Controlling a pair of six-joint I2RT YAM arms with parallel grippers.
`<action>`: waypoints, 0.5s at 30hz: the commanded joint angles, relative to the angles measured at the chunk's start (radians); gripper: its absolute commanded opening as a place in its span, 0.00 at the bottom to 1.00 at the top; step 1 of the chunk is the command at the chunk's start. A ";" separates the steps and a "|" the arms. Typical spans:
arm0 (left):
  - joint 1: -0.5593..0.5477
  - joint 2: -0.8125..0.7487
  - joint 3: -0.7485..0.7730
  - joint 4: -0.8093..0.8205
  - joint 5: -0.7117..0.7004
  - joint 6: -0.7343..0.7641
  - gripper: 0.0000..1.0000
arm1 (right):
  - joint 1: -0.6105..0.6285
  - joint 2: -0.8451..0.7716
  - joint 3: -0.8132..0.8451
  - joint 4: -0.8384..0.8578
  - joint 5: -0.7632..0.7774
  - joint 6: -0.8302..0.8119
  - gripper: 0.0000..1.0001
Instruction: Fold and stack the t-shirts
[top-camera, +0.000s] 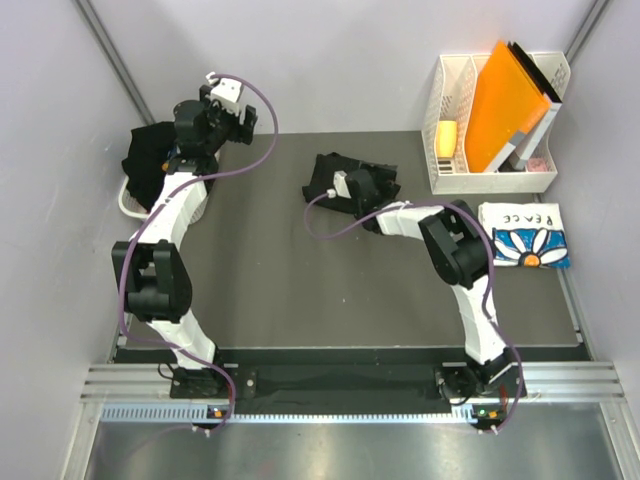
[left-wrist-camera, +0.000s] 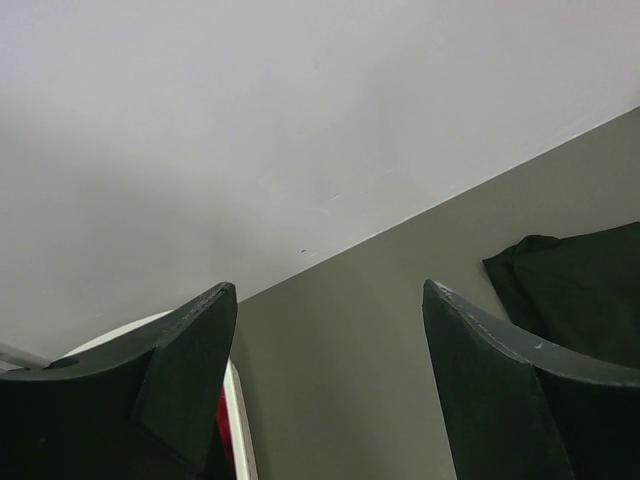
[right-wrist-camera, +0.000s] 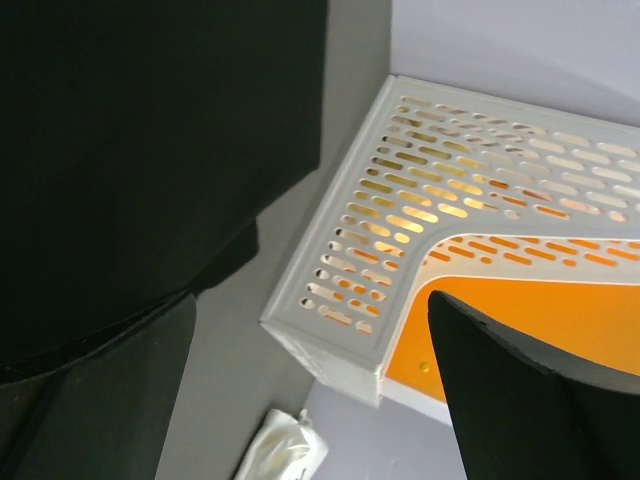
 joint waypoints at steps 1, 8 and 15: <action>-0.004 -0.006 0.042 0.051 0.011 0.017 0.80 | 0.021 0.033 -0.018 -0.019 0.020 0.118 1.00; -0.004 -0.010 0.039 0.054 0.006 0.030 0.80 | 0.026 0.070 -0.039 -0.054 0.038 0.185 1.00; -0.004 -0.009 0.049 0.043 0.009 0.026 0.80 | 0.009 0.043 -0.003 -0.014 0.083 0.166 1.00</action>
